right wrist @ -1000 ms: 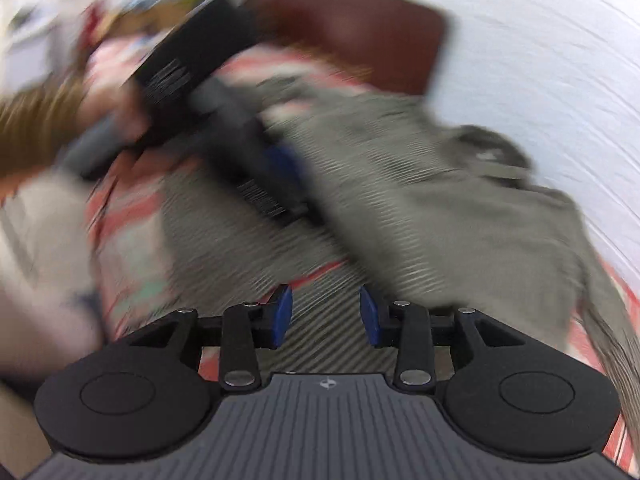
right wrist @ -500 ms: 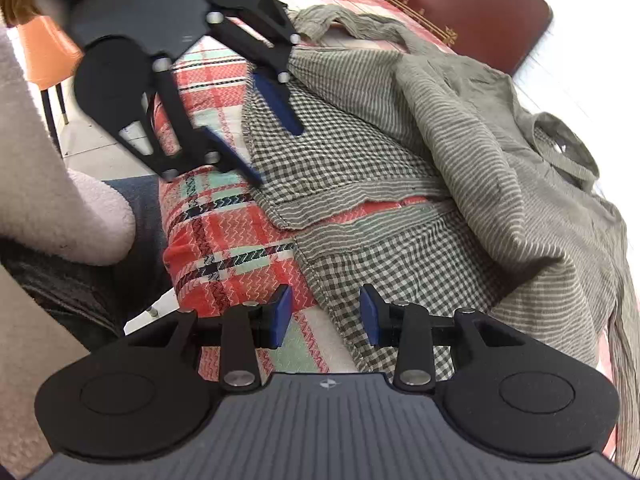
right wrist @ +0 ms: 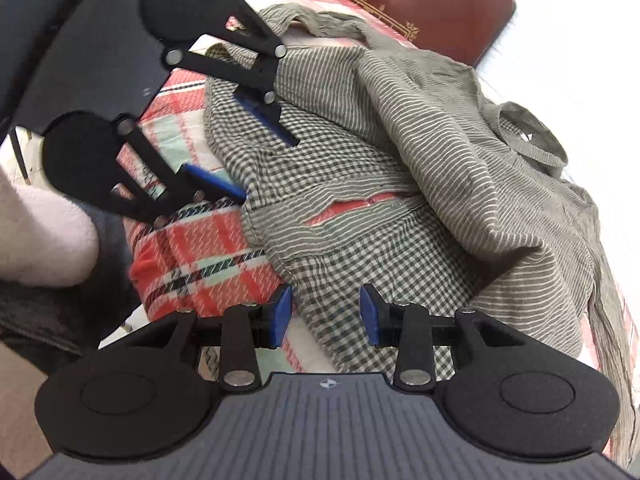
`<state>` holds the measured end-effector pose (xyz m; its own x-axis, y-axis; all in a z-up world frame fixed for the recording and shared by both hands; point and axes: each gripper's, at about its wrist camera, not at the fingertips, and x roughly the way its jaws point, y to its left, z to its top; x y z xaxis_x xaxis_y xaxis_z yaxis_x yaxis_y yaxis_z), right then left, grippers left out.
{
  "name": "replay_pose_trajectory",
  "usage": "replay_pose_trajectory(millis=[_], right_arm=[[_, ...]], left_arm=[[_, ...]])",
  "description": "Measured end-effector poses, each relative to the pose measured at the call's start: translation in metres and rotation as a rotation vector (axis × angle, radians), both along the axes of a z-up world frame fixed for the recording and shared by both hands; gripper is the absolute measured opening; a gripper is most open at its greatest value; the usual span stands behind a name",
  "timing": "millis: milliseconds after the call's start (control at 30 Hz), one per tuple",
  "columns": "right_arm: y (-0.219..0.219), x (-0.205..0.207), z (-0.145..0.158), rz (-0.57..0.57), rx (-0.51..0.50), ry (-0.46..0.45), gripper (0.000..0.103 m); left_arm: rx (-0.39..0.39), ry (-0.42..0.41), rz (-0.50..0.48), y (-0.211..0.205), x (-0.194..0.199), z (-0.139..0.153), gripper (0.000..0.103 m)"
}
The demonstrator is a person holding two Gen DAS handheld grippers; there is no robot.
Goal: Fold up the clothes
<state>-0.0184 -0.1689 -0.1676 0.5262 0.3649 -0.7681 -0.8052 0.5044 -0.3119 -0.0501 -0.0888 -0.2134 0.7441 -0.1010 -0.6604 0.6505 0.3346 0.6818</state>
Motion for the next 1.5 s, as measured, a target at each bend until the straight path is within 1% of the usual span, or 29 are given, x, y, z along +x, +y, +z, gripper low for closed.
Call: replay_pose_trajectory(millis=[67,133,167,200,233,267,300,433,467,567,667,733,833,900,967,1000,1033,1067,1100,1133,1167,1200,1233,1267,1300,1400,1467,1500], right_arm=[[0.002,-0.001,-0.001,0.008,0.005,-0.004,0.041],[0.005,-0.004,-0.003,0.018,0.002,-0.035,0.04],[0.007,-0.003,-0.004,0.018,0.003,-0.041,0.039],[0.008,-0.003,-0.004,0.016,0.008,-0.046,0.039],[0.009,-0.003,-0.003,0.014,0.013,-0.051,0.031],[0.01,-0.003,-0.003,0.016,0.012,-0.047,0.02],[0.01,-0.003,-0.003,0.014,0.008,-0.038,0.002],[0.007,-0.008,0.005,0.035,0.015,-0.006,0.002],[0.006,-0.009,0.006,0.04,0.017,0.002,0.002],[0.004,-0.013,0.012,0.055,0.022,0.026,0.002],[0.001,-0.016,0.017,0.071,0.028,0.05,0.002],[0.0,-0.019,0.021,0.081,0.031,0.066,0.002],[-0.001,-0.025,0.023,0.1,0.028,0.085,0.002],[0.0,-0.026,0.022,0.109,0.023,0.092,0.002],[0.001,-0.022,0.016,0.098,0.027,0.108,0.002],[0.001,-0.019,0.013,0.093,0.03,0.116,0.004],[0.001,-0.017,0.01,0.087,0.032,0.124,0.006],[0.001,-0.017,0.01,0.083,0.045,0.127,0.008],[0.0,-0.017,0.011,0.08,0.057,0.129,0.014],[-0.001,-0.017,0.012,0.076,0.07,0.131,0.021],[-0.007,-0.016,0.015,0.069,0.101,0.153,0.027],[-0.012,-0.015,0.019,0.062,0.133,0.176,0.04],[-0.018,-0.014,0.023,0.055,0.164,0.199,0.047],[-0.026,-0.013,0.027,0.028,0.196,0.205,0.047],[-0.034,-0.011,0.031,-0.01,0.222,0.196,0.047],[-0.068,-0.002,0.04,-0.189,0.289,0.112,0.047],[-0.088,0.009,0.038,-0.338,0.292,0.067,0.047],[-0.094,0.014,0.034,-0.377,0.282,0.06,0.047]], left_arm=[[-0.012,0.001,0.004,0.0,0.001,0.0,0.058],[-0.029,0.007,0.003,-0.002,0.003,0.0,0.051],[-0.038,0.01,0.003,-0.002,0.003,0.0,0.025],[-0.048,0.014,0.003,-0.003,0.004,0.0,0.012],[-0.079,0.029,0.022,-0.001,0.006,0.002,0.0],[-0.109,0.045,0.04,0.0,0.009,0.005,0.0],[-0.141,0.06,0.059,0.002,0.011,0.008,0.0],[-0.375,0.143,0.144,0.025,0.019,0.043,0.0],[-0.415,0.148,0.149,0.03,0.018,0.051,0.0],[-0.48,0.156,0.149,0.038,0.013,0.067,0.0],[-0.488,0.173,0.144,0.04,0.006,0.07,0.0],[-0.479,0.188,0.13,0.04,0.0,0.069,0.0],[-0.457,0.212,0.11,0.041,0.008,0.062,0.0],[-0.444,0.229,0.104,0.039,0.006,0.058,0.0],[-0.434,0.261,0.113,0.038,0.009,0.051,0.0],[-0.431,0.287,0.121,0.037,0.014,0.045,0.0],[-0.432,0.3,0.121,0.038,0.016,0.043,0.003],[-0.433,0.313,0.122,0.038,0.018,0.042,0.011],[-0.433,0.325,0.122,0.038,0.019,0.04,0.017],[-0.434,0.338,0.122,0.039,0.021,0.039,0.017],[-0.435,0.351,0.123,0.039,0.023,0.037,0.025],[-0.437,0.364,0.123,0.039,0.025,0.036,0.031],[-0.464,0.384,0.121,0.044,0.027,0.042,0.036],[-0.491,0.404,0.118,0.049,0.029,0.048,0.044],[-0.511,0.405,0.115,0.053,0.032,0.054,0.048],[-0.559,0.38,0.116,0.062,0.039,0.069,0.05],[-0.591,0.385,0.116,0.06,0.044,0.074,0.053],[-0.603,0.391,0.115,0.057,0.046,0.075,0.053]])
